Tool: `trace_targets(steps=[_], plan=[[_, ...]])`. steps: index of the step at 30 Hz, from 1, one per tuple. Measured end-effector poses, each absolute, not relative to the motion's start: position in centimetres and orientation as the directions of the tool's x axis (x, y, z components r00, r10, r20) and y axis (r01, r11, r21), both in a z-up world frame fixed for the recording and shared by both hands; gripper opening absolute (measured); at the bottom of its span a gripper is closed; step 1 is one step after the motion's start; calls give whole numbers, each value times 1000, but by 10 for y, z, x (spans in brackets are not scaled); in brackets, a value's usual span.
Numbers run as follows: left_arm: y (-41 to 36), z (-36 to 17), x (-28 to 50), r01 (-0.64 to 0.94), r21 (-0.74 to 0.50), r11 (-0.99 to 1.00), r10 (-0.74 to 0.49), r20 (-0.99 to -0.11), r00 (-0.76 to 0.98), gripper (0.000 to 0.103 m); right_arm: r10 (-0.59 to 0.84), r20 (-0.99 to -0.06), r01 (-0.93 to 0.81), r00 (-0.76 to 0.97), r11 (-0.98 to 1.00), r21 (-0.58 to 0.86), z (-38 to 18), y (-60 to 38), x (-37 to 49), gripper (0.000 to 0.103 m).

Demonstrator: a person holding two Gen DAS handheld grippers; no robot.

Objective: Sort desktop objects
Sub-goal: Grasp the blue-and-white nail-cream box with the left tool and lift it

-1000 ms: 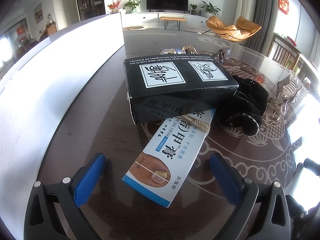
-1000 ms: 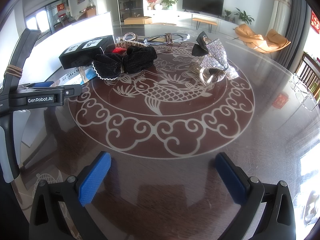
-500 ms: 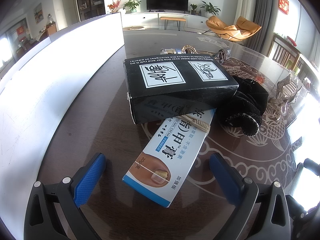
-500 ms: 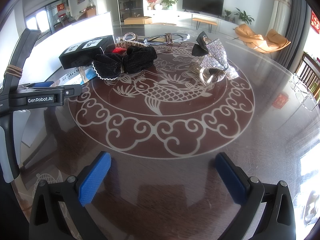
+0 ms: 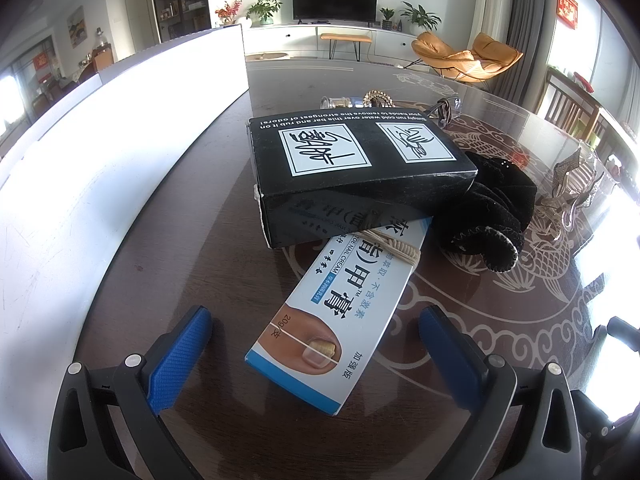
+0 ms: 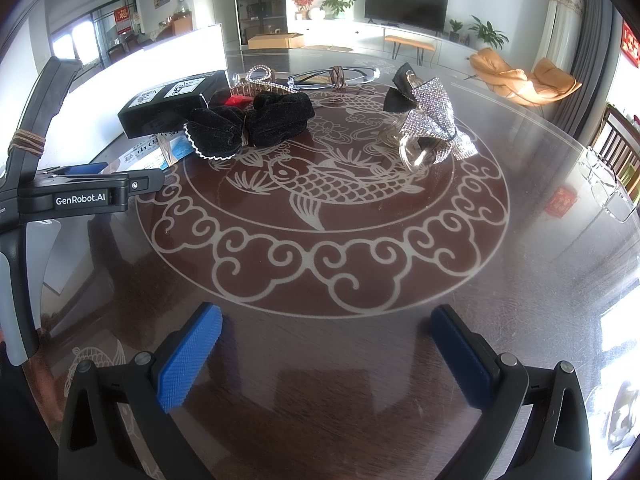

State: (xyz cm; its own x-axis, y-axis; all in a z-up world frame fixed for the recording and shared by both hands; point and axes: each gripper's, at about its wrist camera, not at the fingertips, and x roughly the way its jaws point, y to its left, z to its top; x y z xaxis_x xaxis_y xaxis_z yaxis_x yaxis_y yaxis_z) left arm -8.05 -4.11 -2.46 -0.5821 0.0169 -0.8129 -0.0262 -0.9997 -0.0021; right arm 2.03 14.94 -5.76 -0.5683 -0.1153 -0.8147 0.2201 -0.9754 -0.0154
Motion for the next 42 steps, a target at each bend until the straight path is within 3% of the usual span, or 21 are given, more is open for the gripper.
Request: trace_targets(steps=[6, 10, 18, 19, 20, 23, 26, 30, 32, 33, 35, 36, 42], plan=[[-41, -25, -80, -24, -4, -1000, 18, -813, -582, 103, -115, -815, 220, -568, -975, -15, -58, 149, 20, 103], [-44, -26, -98, -49, -13, -999, 35, -872, -488, 103, -116, -815, 220, -568, -975, -15, -58, 149, 20, 103], [-33, -11, -124, -109, -13, -994, 58, -904, -424, 103, -117, -814, 219, -568, -976, -13, -57, 149, 21, 103], [-33, -7, -118, -120, -26, -992, 77, -892, -445, 97, -117, -814, 219, -568, -976, -13, -57, 149, 21, 103], [-34, -2, -110, -121, -23, -992, 77, -881, -467, 81, -117, -814, 219, -568, -976, -13, -57, 149, 21, 103], [-37, 6, -85, -124, -73, -990, 125, -864, -487, 48, -117, -814, 219, -568, -976, -13, -57, 149, 21, 103], [-52, 14, -50, -93, -147, -985, 173, -850, -498, 43, -116, -814, 219, -569, -976, -14, -57, 149, 21, 103], [-56, 13, -11, -68, -220, -973, 224, -834, -504, 43, -116, -814, 219, -569, -976, -14, -57, 149, 21, 103], [-54, 11, 0, -57, -227, -972, 223, -824, -520, 48, -116, -814, 219, -569, -976, -14, -57, 149, 21, 103], [-57, 4, 3, -52, -213, -976, 208, -826, -524, 53, -116, -814, 219, -569, -976, -14, -57, 149, 21, 103], [-55, -1, -1, -33, -180, -983, 170, -834, -524, 88, -116, -814, 219, -569, -976, -14, -57, 148, 21, 103], [-56, -3, -4, -19, -171, -985, 155, -834, -530, 92, -116, -814, 218, -569, -976, -14, -57, 148, 21, 103], [-49, -16, -21, -4, -151, -989, 127, -822, -555, 95, -115, -814, 218, -569, -976, -14, -57, 149, 20, 103]])
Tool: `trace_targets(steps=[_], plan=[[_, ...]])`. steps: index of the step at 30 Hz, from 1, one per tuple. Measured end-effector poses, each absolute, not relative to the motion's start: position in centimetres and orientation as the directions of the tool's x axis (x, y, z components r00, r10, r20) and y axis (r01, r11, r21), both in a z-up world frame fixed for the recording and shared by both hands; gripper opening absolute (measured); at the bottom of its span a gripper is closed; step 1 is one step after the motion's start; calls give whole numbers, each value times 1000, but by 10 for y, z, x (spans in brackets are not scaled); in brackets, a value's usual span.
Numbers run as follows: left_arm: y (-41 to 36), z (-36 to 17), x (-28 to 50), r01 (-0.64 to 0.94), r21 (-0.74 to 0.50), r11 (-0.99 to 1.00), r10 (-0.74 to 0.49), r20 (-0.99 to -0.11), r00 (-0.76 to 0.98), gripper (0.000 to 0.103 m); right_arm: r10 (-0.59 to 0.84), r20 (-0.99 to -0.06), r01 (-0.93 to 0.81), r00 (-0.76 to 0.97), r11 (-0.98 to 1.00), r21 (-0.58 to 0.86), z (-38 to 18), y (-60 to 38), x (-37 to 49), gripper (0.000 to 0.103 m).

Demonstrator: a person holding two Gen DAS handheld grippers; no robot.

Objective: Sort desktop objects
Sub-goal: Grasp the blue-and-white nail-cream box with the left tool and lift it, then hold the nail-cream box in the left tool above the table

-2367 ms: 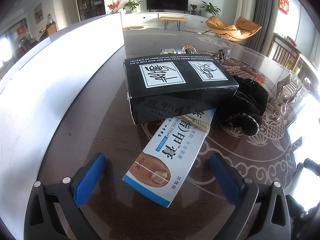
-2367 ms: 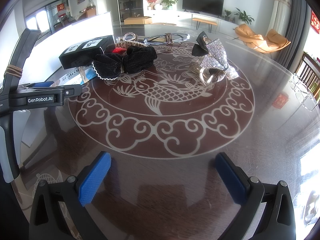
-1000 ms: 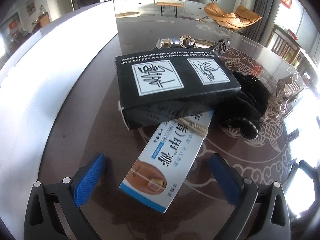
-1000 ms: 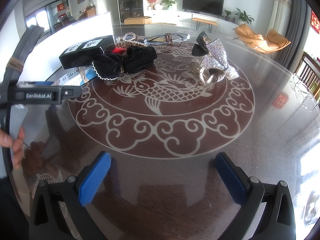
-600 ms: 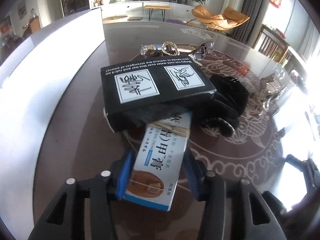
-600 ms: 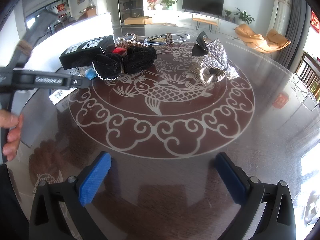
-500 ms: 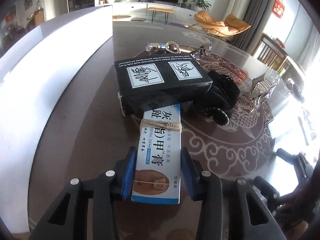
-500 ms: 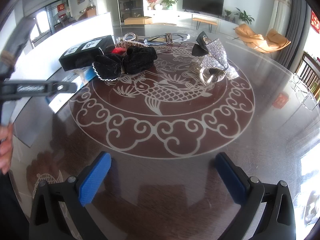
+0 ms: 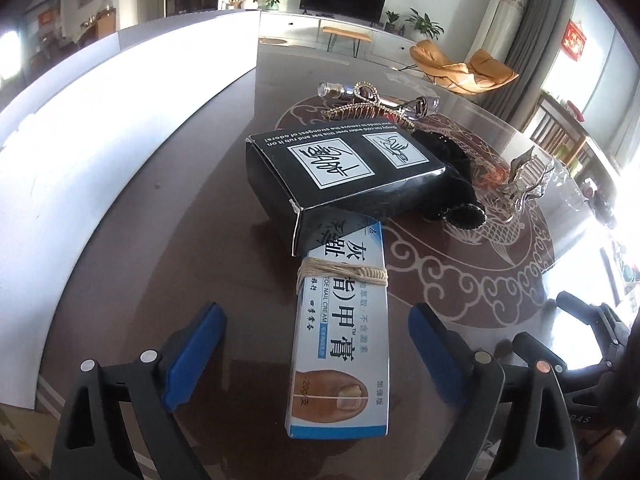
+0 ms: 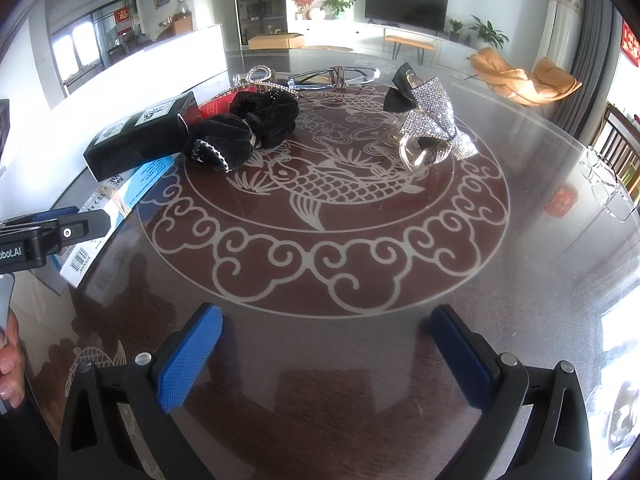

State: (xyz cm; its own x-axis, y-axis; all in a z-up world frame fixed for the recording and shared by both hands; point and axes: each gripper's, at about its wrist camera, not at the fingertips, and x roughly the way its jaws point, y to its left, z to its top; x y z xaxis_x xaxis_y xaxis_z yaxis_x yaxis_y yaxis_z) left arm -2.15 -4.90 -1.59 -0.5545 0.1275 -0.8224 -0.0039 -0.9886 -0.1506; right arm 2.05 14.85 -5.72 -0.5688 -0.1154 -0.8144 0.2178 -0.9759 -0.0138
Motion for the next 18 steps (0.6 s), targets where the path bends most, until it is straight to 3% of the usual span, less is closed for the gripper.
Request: trace_targets(steps=[2, 6, 18], plan=[[-41, -20, -24, -20, -116, -993, 107, -821, -561, 103, -115, -814, 218, -569, -976, -14, -57, 148, 21, 103], [-25, -26, -32, -34, -19, -999, 35, -835, -549, 103, -115, -814, 217, -569, -976, -14, -57, 148, 20, 103], [-23, -28, -29, -29, -3, -1000, 18, -835, -550, 103, -114, -814, 216, -569, -976, -14, -57, 148, 20, 103]])
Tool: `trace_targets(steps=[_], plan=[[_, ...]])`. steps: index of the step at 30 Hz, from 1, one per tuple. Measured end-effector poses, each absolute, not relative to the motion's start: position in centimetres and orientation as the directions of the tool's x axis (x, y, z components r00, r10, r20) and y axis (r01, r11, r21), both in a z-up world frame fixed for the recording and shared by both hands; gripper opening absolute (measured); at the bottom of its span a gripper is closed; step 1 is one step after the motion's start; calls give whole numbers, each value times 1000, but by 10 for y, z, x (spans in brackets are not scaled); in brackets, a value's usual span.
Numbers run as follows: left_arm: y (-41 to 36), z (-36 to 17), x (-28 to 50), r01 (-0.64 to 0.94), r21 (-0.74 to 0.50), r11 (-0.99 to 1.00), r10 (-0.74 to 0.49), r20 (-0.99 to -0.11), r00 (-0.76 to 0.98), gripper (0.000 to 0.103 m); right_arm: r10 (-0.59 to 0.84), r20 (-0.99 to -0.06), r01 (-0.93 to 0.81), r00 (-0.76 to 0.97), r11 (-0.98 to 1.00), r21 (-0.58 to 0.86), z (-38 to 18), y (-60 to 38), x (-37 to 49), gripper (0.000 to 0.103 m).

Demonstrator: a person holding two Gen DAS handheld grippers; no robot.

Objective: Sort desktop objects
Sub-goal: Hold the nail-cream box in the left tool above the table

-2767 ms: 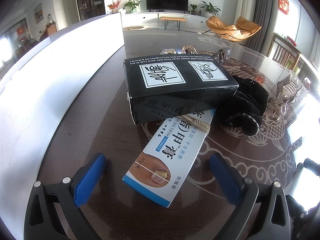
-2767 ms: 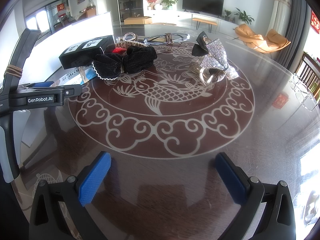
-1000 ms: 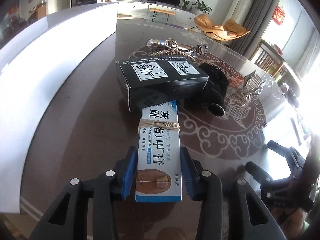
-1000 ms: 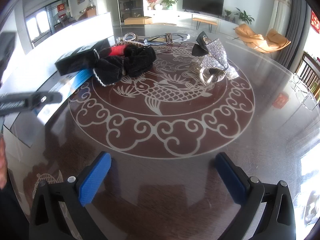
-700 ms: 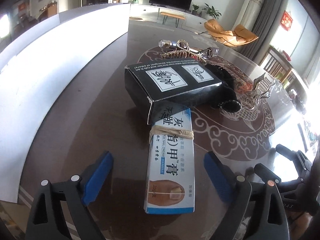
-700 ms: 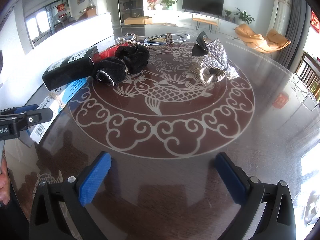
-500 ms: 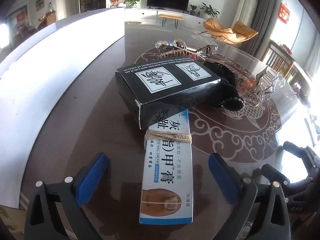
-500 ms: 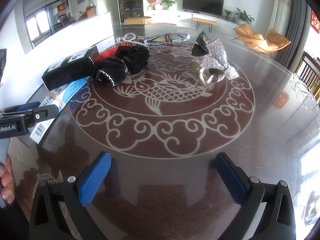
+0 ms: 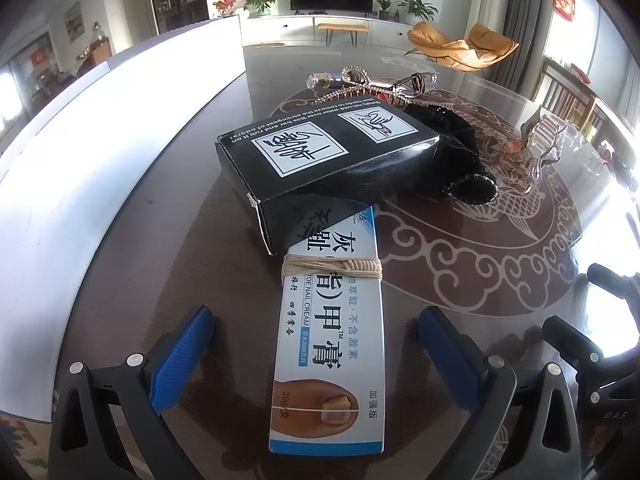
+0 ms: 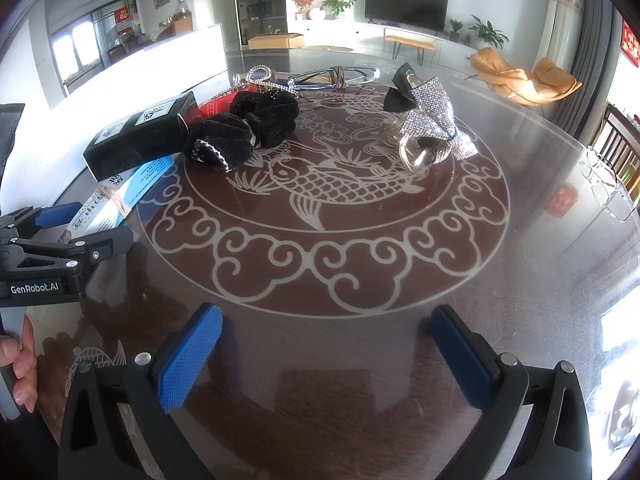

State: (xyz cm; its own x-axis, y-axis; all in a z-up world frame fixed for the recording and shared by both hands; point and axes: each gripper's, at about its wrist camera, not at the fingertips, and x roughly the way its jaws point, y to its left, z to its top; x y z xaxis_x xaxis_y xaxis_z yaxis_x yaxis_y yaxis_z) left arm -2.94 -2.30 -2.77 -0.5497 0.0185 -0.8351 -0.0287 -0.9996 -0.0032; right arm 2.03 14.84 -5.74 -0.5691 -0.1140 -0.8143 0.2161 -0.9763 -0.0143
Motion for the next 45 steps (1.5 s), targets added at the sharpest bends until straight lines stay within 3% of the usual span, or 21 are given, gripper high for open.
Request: trace_targets(steps=[45], plan=[[-24, -27, -27, -19, -1, -1000, 12, -834, -551, 103, -114, -814, 216, -569, -976, -14, -58, 148, 20, 103]])
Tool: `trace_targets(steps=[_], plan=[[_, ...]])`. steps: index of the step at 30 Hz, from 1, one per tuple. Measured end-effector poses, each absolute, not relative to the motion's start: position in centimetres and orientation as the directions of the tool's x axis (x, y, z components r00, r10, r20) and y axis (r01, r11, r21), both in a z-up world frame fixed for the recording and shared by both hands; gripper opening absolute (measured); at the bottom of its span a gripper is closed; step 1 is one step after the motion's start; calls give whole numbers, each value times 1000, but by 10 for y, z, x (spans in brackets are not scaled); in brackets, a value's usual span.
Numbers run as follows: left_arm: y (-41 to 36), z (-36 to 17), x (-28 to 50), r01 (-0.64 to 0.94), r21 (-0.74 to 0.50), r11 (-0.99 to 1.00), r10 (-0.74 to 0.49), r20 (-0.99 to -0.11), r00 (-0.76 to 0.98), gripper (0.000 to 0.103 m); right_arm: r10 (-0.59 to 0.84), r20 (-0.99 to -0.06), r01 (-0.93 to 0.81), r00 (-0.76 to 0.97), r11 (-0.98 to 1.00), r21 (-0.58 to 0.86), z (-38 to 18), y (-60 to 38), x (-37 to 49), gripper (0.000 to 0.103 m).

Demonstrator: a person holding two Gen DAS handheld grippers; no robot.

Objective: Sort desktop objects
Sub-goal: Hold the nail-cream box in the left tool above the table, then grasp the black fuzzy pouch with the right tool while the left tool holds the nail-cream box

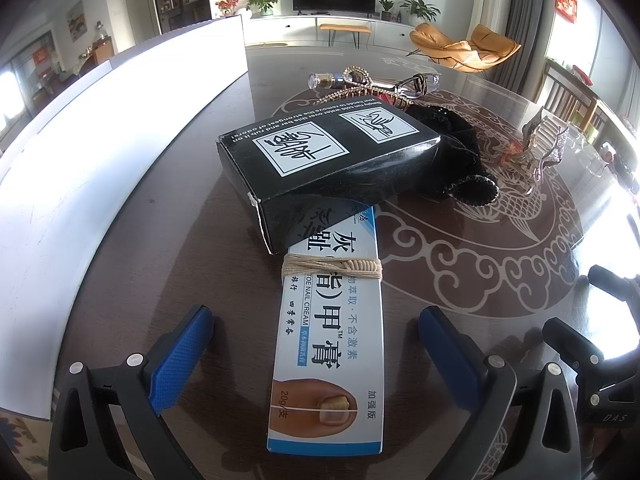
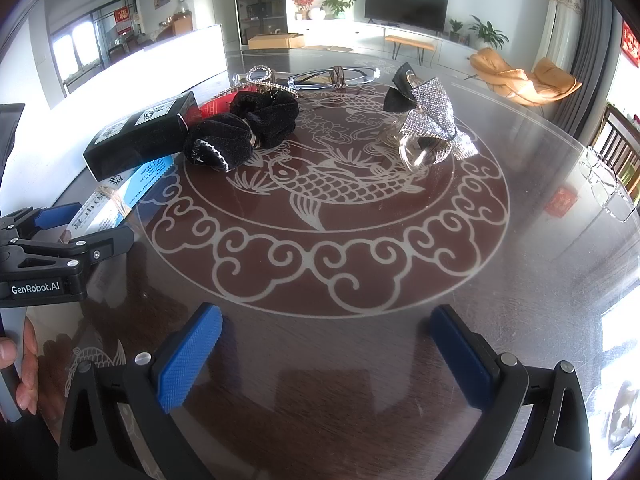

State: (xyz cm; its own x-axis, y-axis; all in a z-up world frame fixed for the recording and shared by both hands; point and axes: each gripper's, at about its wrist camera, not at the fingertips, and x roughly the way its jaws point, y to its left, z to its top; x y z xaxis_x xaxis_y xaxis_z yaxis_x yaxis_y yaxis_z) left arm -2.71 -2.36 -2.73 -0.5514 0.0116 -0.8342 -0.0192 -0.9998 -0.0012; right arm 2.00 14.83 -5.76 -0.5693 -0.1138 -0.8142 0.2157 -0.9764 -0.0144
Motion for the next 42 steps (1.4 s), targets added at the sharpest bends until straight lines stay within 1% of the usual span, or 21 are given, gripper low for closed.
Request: trace_targets(steps=[8, 9, 10, 11, 12, 14, 15, 17, 19, 21, 24, 26, 30, 34, 37, 38, 39, 40, 41, 42], plan=[[-23, -27, -27, -19, 0, -1000, 10, -834, -551, 103, -113, -814, 216, -569, -976, -15, -58, 148, 20, 103], [-23, -27, -28, -28, -10, -1000, 24, -831, -555, 101, -113, -814, 215, -569, -976, -15, -58, 148, 20, 103], [-22, -24, -26, -49, -37, -998, 58, -818, -573, 93, -113, -814, 215, -569, -976, -15, -58, 148, 20, 103], [-21, -21, -24, -62, -52, -997, 78, -806, -586, 74, -113, -814, 215, -569, -976, -15, -58, 148, 20, 103], [-20, -19, -20, -81, -66, -995, 101, -797, -596, 59, -113, -814, 215, -569, -976, -15, -58, 148, 20, 103], [-17, -16, -18, -103, -72, -992, 120, -791, -600, 46, -113, -814, 215, -569, -976, -15, -58, 148, 20, 103], [-18, -16, -17, -115, -104, -988, 152, -789, -595, 44, -113, -814, 215, -570, -976, -16, -58, 148, 20, 103], [-24, -12, -14, -119, -157, -980, 197, -776, -599, 41, -113, -814, 215, -569, -976, -15, -58, 148, 20, 103], [-37, -1, -10, -107, -233, -967, 248, -740, -625, 41, -126, -812, 215, -570, -977, 0, -57, 149, 20, 103], [-53, 6, -3, -80, -297, -952, 276, -708, -650, 41, -180, -802, 218, -570, -974, 64, -54, 156, 21, 103], [-75, 9, 2, -15, -325, -946, 248, -692, -678, 41, -286, -767, 215, -575, -957, 195, -40, 165, 19, 103], [-82, 9, -2, 14, -348, -937, 244, -686, -686, 41, -316, -753, 219, -577, -948, 230, -28, 160, 7, 103], [-83, 4, 0, 50, -344, -938, 220, -698, -681, 41, -359, -735, 228, -575, -933, 277, -12, 137, -37, 103], [-66, -2, -4, 42, -264, -964, 173, -733, -658, 41, -311, -791, 230, -527, -948, 220, -18, 98, -89, 103], [-60, -12, -9, 41, -230, -972, 154, -765, -626, 41, -228, -855, 246, -466, -961, 122, -33, 76, -117, 103], [-58, -15, -12, 41, -225, -973, 153, -775, -613, 42, -202, -866, 243, -458, -965, 96, -39, 73, -123, 99], [-56, -19, -14, 44, -220, -975, 150, -785, -601, 42, -207, -867, 249, -454, -963, 99, -43, 73, -126, 76], [-55, -20, -15, 44, -209, -977, 140, -783, -605, 45, -217, -859, 266, -464, -959, 98, -43, 72, -125, 61], [-53, -21, -16, 46, -192, -980, 126, -789, -602, 53, -218, -855, 289, -471, -954, 84, -42, 73, -122, 52], [-52, -21, -18, 42, -184, -982, 123, -789, -601, 73, -233, -858, 312, -459, -946, 90, -42, 74, -117, 43]])
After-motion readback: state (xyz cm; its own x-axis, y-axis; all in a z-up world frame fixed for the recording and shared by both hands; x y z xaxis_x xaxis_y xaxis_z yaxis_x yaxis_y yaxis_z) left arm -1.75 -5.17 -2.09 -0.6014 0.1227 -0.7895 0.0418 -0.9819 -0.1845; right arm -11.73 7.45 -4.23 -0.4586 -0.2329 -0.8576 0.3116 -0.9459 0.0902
